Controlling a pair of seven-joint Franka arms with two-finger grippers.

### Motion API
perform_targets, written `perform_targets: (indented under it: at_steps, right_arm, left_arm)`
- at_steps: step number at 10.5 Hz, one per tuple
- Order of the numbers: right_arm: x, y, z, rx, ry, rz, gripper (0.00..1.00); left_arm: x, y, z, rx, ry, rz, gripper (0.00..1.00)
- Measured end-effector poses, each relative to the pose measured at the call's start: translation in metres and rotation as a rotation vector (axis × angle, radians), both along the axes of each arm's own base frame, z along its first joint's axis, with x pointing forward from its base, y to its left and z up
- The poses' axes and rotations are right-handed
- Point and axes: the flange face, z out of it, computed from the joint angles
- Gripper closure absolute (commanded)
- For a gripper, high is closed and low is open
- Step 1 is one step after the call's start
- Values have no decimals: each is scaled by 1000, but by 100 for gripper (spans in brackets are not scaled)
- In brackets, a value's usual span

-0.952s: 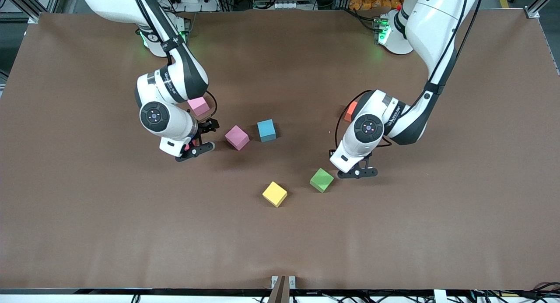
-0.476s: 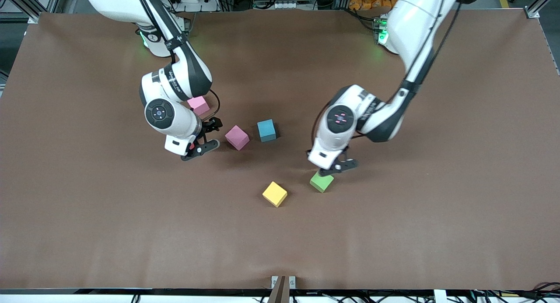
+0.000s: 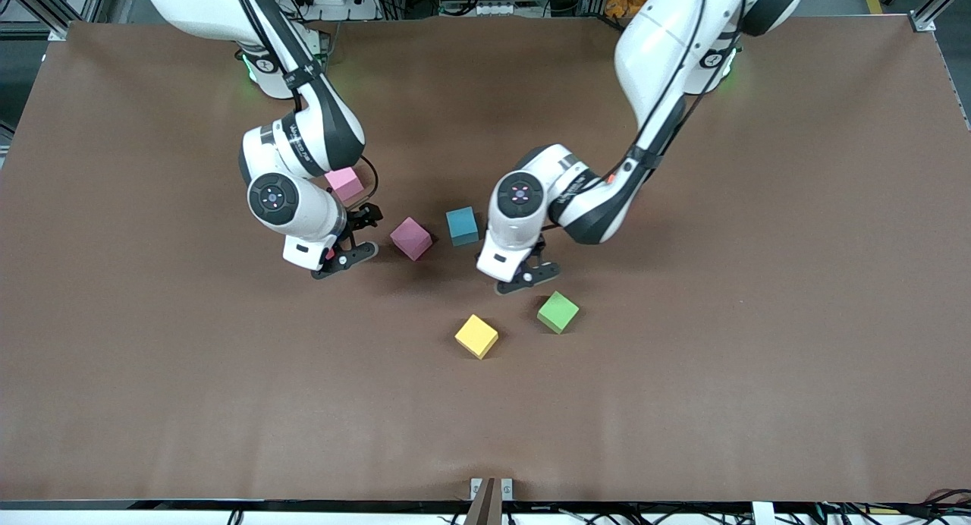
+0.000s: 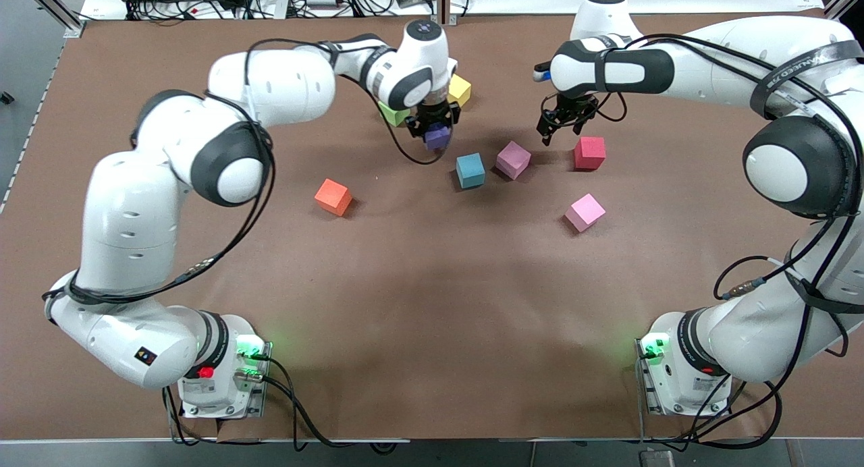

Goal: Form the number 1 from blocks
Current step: 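Carry blue beside cyan with the left gripper while the right gripper grasps pink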

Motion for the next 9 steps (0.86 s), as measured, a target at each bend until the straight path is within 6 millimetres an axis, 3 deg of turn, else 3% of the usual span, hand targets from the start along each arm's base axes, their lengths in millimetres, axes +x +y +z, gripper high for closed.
perform_targets:
  at_steps: [3,9]
  right_arm:
    - [-3,-14,-8,3,13,19,0]
    - [-12,16,-8,32,-43,121,0]
  left_arm:
    - [-6,-19,-3,-13,-7,-26,100]
    - [-33,-50,-9,-34,-22,-109,100]
